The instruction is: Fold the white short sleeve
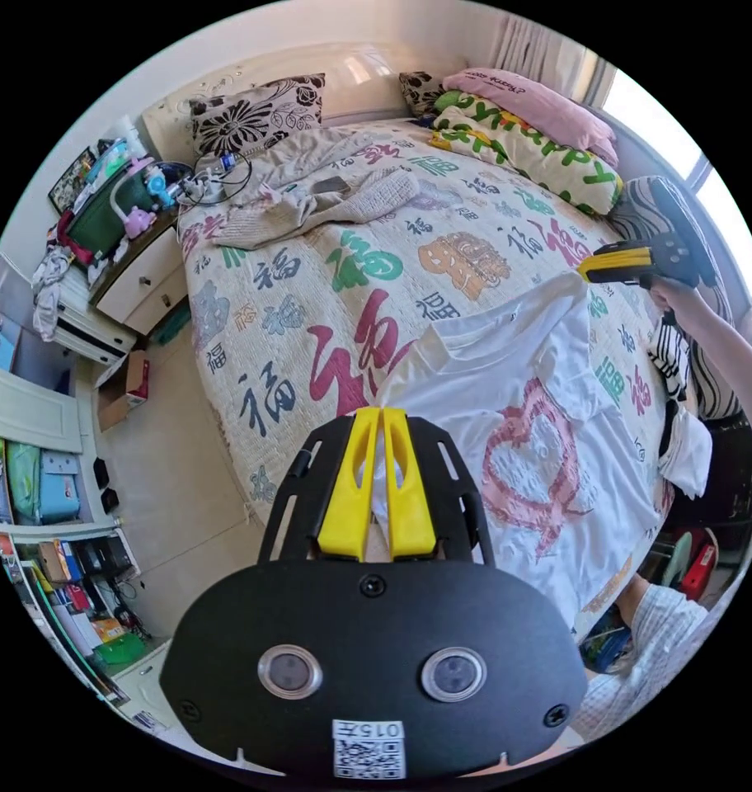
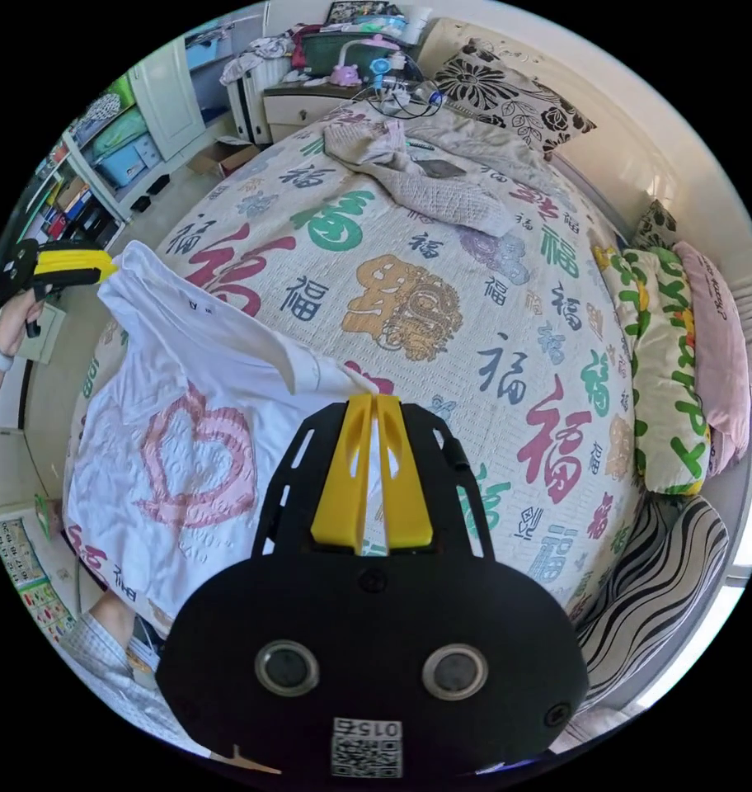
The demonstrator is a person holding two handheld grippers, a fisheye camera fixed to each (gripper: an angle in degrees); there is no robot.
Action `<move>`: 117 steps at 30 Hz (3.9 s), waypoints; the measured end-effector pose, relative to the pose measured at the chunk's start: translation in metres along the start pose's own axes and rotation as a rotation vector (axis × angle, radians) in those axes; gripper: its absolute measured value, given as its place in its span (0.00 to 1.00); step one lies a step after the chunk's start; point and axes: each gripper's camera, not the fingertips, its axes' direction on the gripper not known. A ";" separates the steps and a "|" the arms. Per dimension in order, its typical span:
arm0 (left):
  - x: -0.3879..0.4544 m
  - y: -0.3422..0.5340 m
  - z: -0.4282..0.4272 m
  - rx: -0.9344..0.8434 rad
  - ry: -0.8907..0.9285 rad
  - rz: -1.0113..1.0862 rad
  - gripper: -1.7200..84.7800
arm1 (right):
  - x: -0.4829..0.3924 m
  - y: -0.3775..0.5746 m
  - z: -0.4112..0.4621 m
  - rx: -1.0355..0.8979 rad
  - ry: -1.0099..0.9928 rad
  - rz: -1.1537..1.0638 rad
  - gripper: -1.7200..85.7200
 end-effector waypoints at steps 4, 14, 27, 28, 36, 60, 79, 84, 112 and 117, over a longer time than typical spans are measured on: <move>0.021 0.059 -0.025 0.085 0.048 0.063 0.02 | -0.015 0.075 -0.041 0.064 -0.084 -0.069 0.01; 0.107 0.263 -0.051 0.083 0.215 0.124 0.02 | -0.103 0.312 -0.099 0.025 -0.268 -0.138 0.01; 0.138 0.375 -0.006 -0.108 0.277 -0.094 0.02 | -0.143 0.446 -0.071 -0.147 -0.351 -0.032 0.01; 0.139 0.377 -0.001 -0.143 0.269 -0.110 0.02 | -0.141 0.450 -0.070 -0.155 -0.351 -0.040 0.01; 0.120 0.385 -0.010 -0.267 0.207 -0.222 0.01 | -0.104 0.482 -0.086 -0.246 -0.371 0.054 0.02; -0.120 0.319 -0.029 0.057 0.431 -0.637 0.11 | 0.146 0.410 -0.116 0.115 -0.572 0.588 0.09; -0.198 0.313 0.007 -0.031 0.562 -0.765 0.03 | 0.220 0.347 -0.047 -0.070 -0.690 0.710 0.04; -0.191 0.320 0.018 -0.067 0.688 -0.760 0.12 | 0.201 0.331 -0.023 -0.120 -0.807 0.679 0.11; -0.114 0.476 -0.069 0.073 0.434 -0.808 0.11 | 0.043 0.235 -0.024 -0.008 -0.449 0.254 0.09; -0.038 0.549 -0.070 -0.046 0.364 -0.858 0.12 | -0.094 0.144 -0.025 -0.031 -0.554 -0.150 0.10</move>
